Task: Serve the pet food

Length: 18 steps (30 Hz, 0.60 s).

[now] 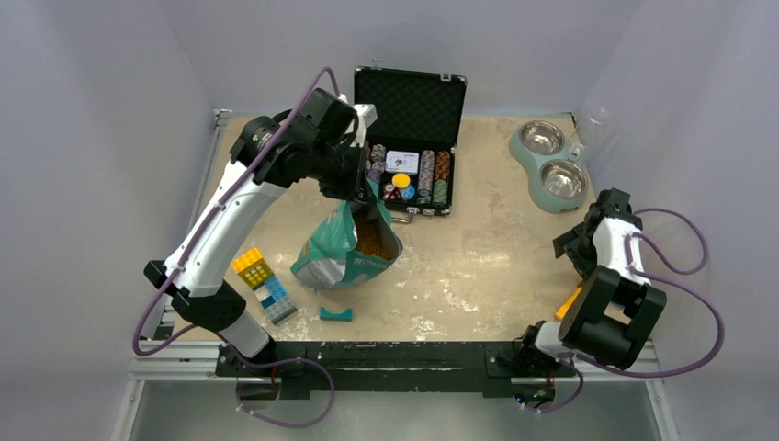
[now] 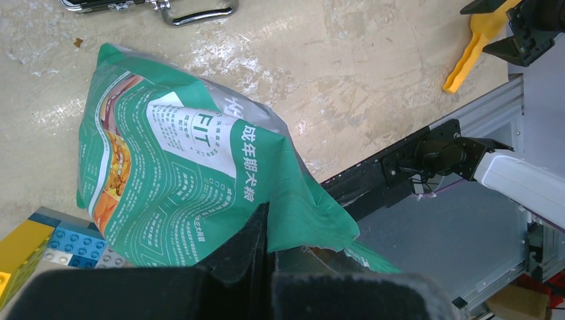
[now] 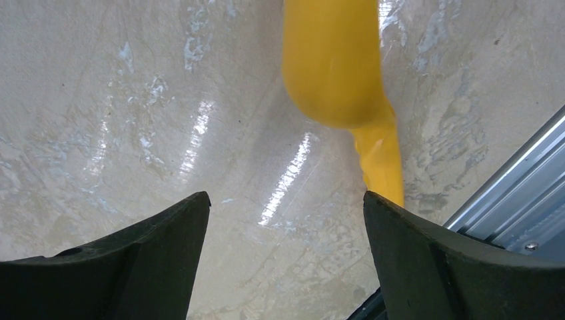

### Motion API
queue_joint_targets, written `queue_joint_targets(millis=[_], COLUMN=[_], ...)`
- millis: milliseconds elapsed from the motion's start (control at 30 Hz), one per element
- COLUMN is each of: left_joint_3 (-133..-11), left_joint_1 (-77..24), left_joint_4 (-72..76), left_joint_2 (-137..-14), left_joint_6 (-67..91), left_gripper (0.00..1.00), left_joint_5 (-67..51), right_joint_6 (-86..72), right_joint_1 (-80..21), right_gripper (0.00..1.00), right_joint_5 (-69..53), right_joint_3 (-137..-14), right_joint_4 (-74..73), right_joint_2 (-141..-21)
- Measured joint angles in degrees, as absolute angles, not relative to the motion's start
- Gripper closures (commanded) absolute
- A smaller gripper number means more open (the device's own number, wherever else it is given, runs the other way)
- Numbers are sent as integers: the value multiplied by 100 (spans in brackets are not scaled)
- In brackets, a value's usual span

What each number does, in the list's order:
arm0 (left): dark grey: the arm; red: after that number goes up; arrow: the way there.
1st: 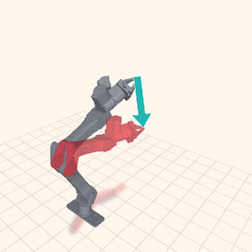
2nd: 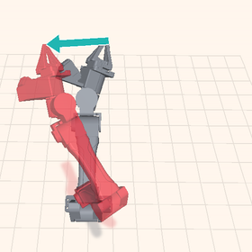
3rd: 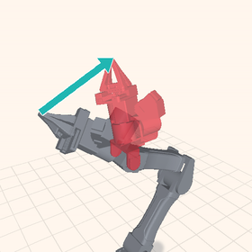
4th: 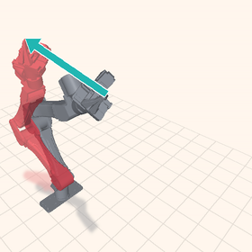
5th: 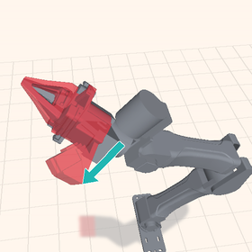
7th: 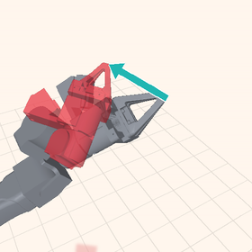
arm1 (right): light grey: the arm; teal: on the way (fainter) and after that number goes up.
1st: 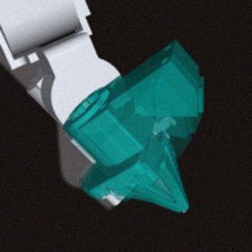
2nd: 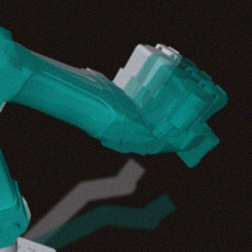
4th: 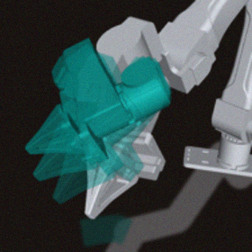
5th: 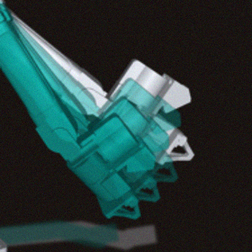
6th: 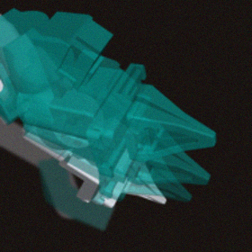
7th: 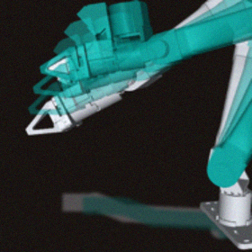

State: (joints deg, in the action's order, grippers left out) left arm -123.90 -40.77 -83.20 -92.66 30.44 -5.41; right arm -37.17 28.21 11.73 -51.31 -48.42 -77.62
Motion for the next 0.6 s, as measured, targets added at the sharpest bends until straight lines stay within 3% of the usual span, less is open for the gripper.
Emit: queue_joint_targets(millis=[467,600], left_joint_3=[-12001,-11935], left_joint_1=[-4075,-4071], left_joint_4=[-8051,-8014], left_joint_2=[-9015,-8945], left_joint_6=[3055,3055], left_gripper=[100,100], left_joint_5=[-624,-615], right_joint_6=[-3566,-3463], right_joint_1=[3273,3518], right_gripper=[11,15], right_joint_5=[1422,1356], right_joint_3=[-5011,-5009], right_joint_4=[-5017,-4941], right_joint_2=[-7889,-7887])
